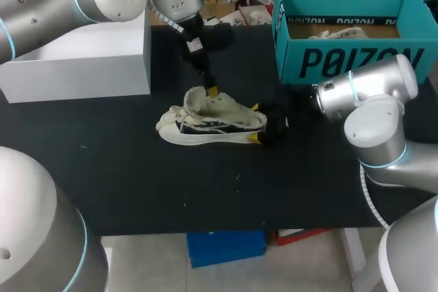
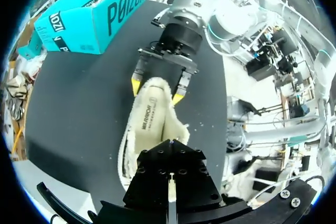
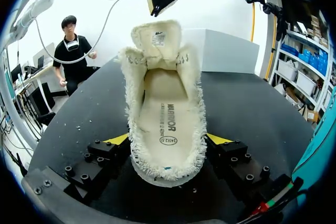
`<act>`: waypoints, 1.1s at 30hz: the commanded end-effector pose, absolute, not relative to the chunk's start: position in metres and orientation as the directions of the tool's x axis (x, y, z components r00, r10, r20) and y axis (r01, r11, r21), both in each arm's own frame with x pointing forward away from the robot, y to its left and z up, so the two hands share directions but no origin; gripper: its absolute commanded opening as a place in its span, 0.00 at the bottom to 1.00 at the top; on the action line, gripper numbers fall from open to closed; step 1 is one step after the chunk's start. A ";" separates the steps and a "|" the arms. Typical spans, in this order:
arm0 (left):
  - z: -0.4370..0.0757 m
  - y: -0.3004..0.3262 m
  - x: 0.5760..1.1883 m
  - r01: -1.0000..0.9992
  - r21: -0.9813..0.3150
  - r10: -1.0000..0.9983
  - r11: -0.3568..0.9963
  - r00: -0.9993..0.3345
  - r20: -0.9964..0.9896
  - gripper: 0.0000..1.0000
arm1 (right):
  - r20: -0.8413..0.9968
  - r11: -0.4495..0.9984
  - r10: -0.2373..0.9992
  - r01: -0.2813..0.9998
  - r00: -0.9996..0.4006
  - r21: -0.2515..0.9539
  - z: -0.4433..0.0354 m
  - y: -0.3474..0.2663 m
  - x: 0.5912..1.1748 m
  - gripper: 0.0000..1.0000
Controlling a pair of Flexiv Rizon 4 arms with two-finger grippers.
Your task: Take the shoe out of the shoebox, open the shoe tongue, remove and reinsert the insole, then place the shoe into the shoebox
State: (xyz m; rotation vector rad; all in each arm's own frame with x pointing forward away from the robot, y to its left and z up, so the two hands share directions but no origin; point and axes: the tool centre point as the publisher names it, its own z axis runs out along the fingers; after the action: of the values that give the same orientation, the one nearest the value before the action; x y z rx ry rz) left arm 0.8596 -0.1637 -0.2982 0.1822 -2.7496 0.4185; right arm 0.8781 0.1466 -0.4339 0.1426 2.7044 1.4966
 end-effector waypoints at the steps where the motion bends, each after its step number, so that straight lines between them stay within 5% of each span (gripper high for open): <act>1: -0.300 -0.178 0.866 -0.045 -0.165 0.037 0.985 -0.886 0.462 0.00 | 0.003 0.530 0.104 0.058 -0.995 0.846 -0.436 0.147 0.879 0.00; 33: -0.326 -0.168 0.865 -0.040 -0.135 0.011 0.990 -0.934 0.357 0.00 | 0.003 0.530 0.104 0.058 -0.995 0.846 -0.436 0.147 0.879 0.00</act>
State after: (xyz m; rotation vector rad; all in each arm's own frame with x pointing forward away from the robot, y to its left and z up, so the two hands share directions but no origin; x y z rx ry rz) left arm 0.8743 -0.1738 -0.3250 0.0191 -2.7327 0.1659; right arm 0.8781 0.1466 -0.4338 0.1423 2.7043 1.4967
